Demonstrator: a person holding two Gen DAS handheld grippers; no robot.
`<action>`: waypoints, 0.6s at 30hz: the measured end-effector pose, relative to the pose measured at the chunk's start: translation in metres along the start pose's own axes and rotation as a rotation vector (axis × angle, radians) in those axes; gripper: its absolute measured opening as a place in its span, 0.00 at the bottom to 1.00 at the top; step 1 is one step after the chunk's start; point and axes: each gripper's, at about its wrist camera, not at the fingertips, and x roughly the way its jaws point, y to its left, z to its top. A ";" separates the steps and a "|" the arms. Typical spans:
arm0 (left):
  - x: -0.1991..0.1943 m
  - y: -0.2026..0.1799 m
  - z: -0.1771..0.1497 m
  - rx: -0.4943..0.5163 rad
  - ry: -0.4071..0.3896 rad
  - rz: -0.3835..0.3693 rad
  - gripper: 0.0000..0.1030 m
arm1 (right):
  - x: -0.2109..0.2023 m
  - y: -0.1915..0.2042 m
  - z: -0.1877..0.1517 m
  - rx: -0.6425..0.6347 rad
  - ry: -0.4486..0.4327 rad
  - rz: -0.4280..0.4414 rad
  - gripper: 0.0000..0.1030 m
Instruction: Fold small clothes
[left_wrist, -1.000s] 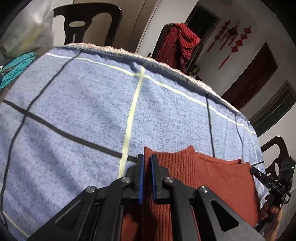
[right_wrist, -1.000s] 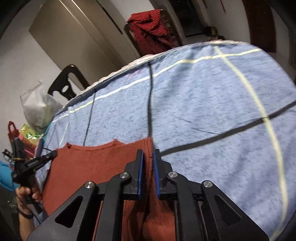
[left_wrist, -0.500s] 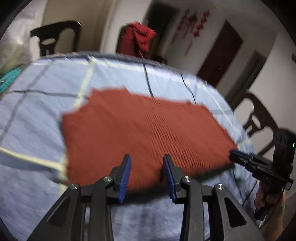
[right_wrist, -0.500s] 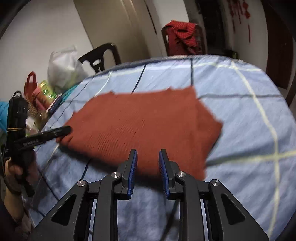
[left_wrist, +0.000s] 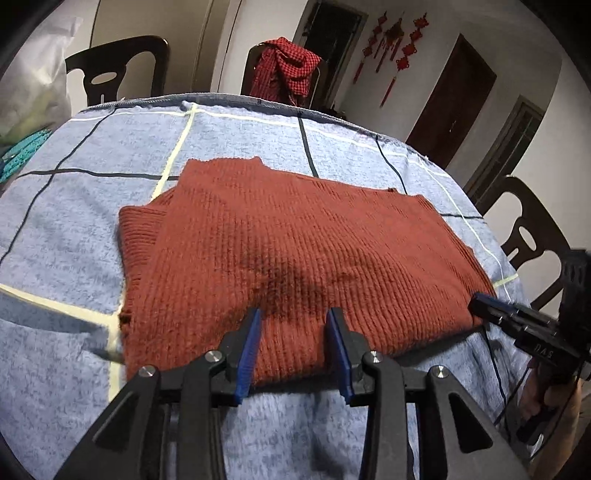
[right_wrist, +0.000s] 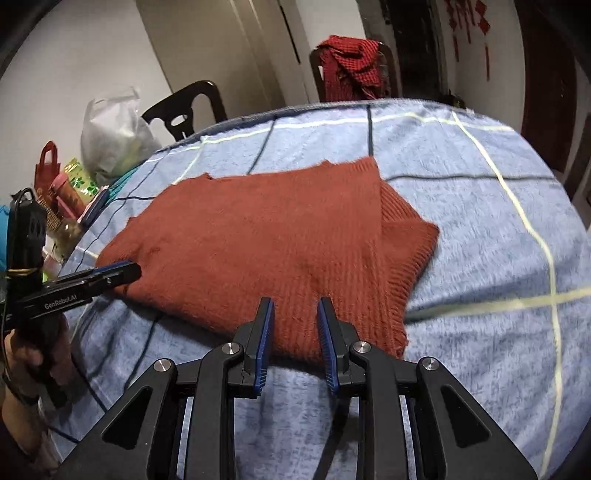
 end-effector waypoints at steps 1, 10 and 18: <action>0.003 0.000 0.001 0.002 -0.008 0.005 0.38 | 0.004 -0.002 0.000 0.001 0.001 0.001 0.24; 0.029 -0.020 0.020 0.095 -0.014 0.128 0.46 | 0.032 -0.003 0.025 -0.015 -0.007 -0.032 0.23; 0.018 -0.005 0.026 0.047 0.026 0.055 0.47 | 0.018 -0.018 0.033 0.042 0.006 0.040 0.24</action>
